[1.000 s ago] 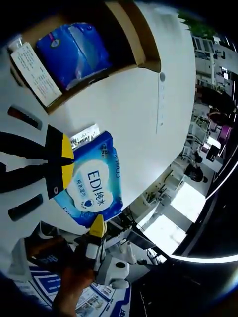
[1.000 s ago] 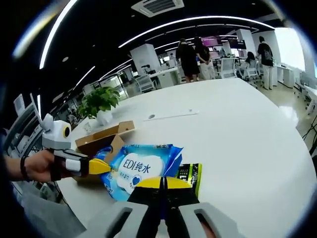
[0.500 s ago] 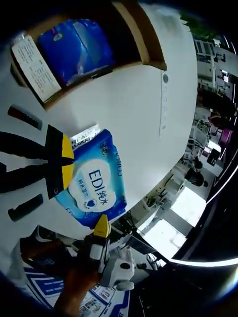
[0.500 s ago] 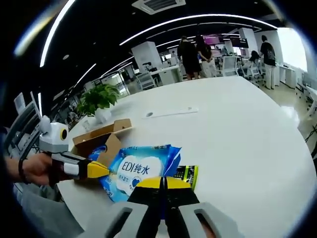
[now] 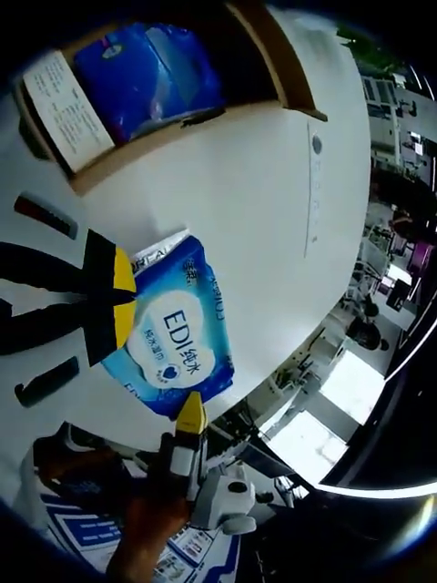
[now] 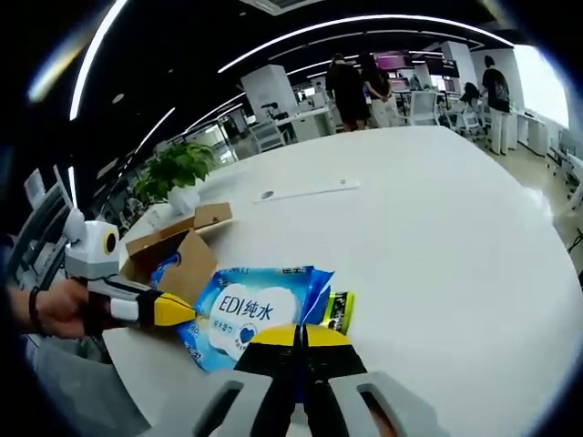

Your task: Operate the shoe box by opening the lid, removing the specified soft item, and placing it in the target area until the item is outside and the box remains undamaged.

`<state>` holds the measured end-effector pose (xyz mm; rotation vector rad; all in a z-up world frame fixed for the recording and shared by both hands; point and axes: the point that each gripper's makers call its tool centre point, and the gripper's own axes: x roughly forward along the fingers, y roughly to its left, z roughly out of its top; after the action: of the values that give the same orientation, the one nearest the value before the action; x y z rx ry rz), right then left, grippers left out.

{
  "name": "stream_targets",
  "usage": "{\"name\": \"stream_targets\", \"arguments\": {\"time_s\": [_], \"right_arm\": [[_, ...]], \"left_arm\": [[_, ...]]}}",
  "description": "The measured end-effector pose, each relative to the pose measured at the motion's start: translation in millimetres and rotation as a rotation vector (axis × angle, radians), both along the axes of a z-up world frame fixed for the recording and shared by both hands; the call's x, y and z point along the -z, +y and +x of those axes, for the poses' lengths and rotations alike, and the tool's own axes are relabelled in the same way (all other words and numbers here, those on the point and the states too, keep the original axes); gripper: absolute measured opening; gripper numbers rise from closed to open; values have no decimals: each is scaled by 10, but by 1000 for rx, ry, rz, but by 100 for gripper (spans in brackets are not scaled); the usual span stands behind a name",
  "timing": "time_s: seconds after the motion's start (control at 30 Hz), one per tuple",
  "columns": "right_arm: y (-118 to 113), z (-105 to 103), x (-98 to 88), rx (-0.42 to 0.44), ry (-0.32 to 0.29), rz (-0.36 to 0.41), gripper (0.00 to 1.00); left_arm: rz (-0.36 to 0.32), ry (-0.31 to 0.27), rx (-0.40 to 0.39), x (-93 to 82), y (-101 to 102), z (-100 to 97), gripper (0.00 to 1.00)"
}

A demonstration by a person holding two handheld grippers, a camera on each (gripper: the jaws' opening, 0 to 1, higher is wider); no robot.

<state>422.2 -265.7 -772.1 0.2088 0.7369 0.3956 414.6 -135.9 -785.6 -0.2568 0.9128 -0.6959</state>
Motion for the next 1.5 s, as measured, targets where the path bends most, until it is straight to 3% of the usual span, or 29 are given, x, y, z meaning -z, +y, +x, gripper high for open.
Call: {"name": "stream_targets", "arguments": {"time_s": [0.5, 1.3, 1.5], "right_arm": [[-36, 116, 211, -5, 31, 6, 0], [-56, 171, 393, 35, 43, 32, 0], [-71, 173, 402, 38, 43, 24, 0]], "left_arm": [[26, 36, -46, 148, -32, 53, 0], [68, 12, -165, 219, -12, 174, 0], [77, 11, -154, 222, -10, 164, 0]]}}
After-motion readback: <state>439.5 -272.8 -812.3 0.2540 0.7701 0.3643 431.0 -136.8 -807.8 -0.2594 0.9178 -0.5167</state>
